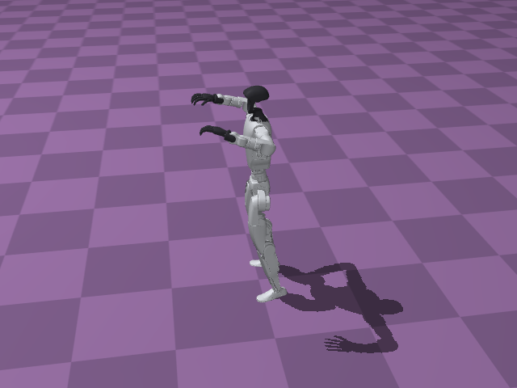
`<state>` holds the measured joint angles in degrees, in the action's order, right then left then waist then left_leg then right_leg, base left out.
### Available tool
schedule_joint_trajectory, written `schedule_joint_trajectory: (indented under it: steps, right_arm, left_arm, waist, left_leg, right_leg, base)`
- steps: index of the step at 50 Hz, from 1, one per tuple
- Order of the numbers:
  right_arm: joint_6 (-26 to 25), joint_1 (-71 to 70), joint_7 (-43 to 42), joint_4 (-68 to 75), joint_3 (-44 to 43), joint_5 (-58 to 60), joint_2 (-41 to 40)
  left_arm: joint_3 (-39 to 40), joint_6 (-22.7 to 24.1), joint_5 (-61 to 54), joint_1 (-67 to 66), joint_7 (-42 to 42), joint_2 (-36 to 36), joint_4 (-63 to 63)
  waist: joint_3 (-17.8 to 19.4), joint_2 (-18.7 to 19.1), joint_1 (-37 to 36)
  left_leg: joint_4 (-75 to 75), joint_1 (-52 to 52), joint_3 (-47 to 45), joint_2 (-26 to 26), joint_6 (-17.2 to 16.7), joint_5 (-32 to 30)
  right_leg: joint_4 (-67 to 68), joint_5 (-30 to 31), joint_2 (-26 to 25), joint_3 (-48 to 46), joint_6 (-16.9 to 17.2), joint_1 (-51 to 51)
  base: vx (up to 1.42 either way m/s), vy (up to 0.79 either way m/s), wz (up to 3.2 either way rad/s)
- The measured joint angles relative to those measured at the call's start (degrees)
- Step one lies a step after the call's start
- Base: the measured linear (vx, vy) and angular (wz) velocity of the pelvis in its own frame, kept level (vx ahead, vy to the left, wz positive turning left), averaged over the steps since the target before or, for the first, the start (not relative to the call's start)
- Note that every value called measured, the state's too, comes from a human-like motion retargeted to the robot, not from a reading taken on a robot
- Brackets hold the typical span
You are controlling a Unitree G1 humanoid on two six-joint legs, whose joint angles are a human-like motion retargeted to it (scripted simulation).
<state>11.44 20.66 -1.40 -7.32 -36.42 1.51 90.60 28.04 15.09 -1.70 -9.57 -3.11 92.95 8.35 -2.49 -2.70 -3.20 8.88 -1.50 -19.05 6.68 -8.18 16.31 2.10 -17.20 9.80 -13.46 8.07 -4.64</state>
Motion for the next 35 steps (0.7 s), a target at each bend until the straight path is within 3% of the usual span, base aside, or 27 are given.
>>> schedule_joint_trajectory:
  steps: [14, 35]
  right_arm:
    - [0.02, 3.41, 0.45, -1.68, -4.08, -0.74, 0.4]
    - [-0.06, 0.98, 0.38, -1.63, -2.28, -0.68, 0.82]
  left_arm:
    - [14.35, 0.04, -0.57, -13.7, 0.33, -2.3, 2.92]
    - [20.04, 0.06, -0.96, -19.34, 0.54, -2.74, 3.63]
  waist:
    - [0.32, 0.47, 0.83]
    - [0.45, 0.56, 1.54]
  left_leg:
    - [0.07, -0.12, -0.1, 0.01, 0.02, 0.17]
    - [-0.09, -0.24, -0.23, -0.13, -0.04, 0.24]
  right_leg:
    - [0.09, -0.1, 0.03, 0.05, -0.01, -0.05]
    - [-0.08, -0.04, 0.12, 0.21, 0.07, -0.08]
  base:
    - [0.0, 0.0, 0.0]
    - [0.0, 0.0, 0.0]
